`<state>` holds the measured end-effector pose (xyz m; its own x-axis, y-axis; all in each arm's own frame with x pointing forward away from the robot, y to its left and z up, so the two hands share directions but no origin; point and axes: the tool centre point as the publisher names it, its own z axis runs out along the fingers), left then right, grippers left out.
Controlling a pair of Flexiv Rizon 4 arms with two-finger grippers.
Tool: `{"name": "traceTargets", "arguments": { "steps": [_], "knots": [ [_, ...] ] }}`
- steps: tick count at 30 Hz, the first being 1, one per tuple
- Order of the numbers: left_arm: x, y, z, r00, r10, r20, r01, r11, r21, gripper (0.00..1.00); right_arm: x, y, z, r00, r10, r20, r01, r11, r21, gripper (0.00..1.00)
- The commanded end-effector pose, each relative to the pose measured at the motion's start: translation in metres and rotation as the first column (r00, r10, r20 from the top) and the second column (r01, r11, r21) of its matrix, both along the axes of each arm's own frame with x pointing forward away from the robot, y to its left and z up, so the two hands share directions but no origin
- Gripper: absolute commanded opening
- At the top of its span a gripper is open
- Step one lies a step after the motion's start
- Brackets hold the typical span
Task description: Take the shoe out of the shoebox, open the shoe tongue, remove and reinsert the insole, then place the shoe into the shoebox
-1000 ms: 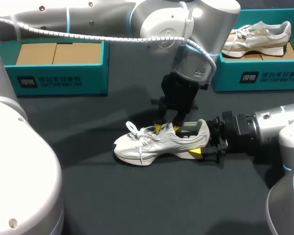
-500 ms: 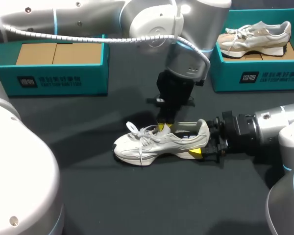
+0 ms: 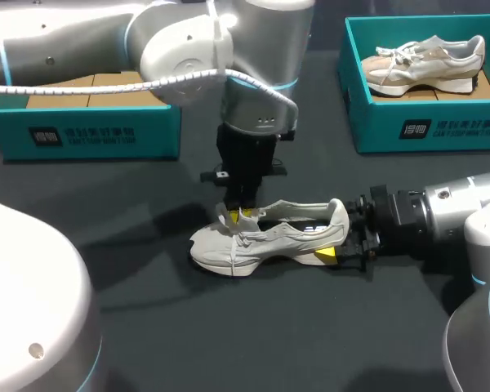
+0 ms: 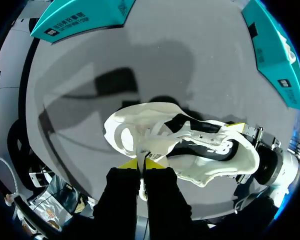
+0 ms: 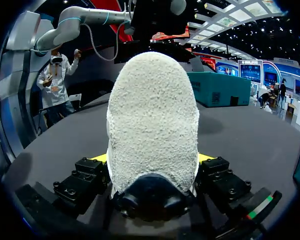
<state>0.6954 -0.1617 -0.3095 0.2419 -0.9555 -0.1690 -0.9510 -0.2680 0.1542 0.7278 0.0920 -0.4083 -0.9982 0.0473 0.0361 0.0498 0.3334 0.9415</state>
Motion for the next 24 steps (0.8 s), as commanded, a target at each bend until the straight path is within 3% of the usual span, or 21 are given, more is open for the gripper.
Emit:
{"name": "traceTargets", "arguments": {
  "steps": [1, 10, 16, 24],
  "knots": [
    [-0.009, 0.025, -0.001, 0.997, 0.051, 0.053, -0.042, 0.987, -0.158, 0.00, 0.000, 0.002, 0.000, 1.000, -0.001, -0.001, 0.001, 1.000, -0.004, 0.00],
    [-0.010, 0.038, -0.017, 0.997, 0.073, 0.024, -0.068, 0.986, -0.151, 0.01, 0.000, 0.002, 0.000, 1.000, -0.001, -0.001, 0.001, 1.000, -0.004, 0.00],
    [-0.010, 0.043, -0.029, 0.997, 0.073, -0.024, -0.076, 0.987, -0.142, 0.30, 0.000, 0.002, 0.000, 1.000, -0.001, -0.001, 0.001, 1.000, -0.004, 0.00],
    [-0.021, 0.046, -0.032, 0.998, 0.041, -0.044, -0.045, 0.994, -0.097, 0.45, 0.000, 0.002, 0.000, 1.000, -0.001, -0.001, 0.001, 1.000, -0.004, 0.00]
  ]
}}
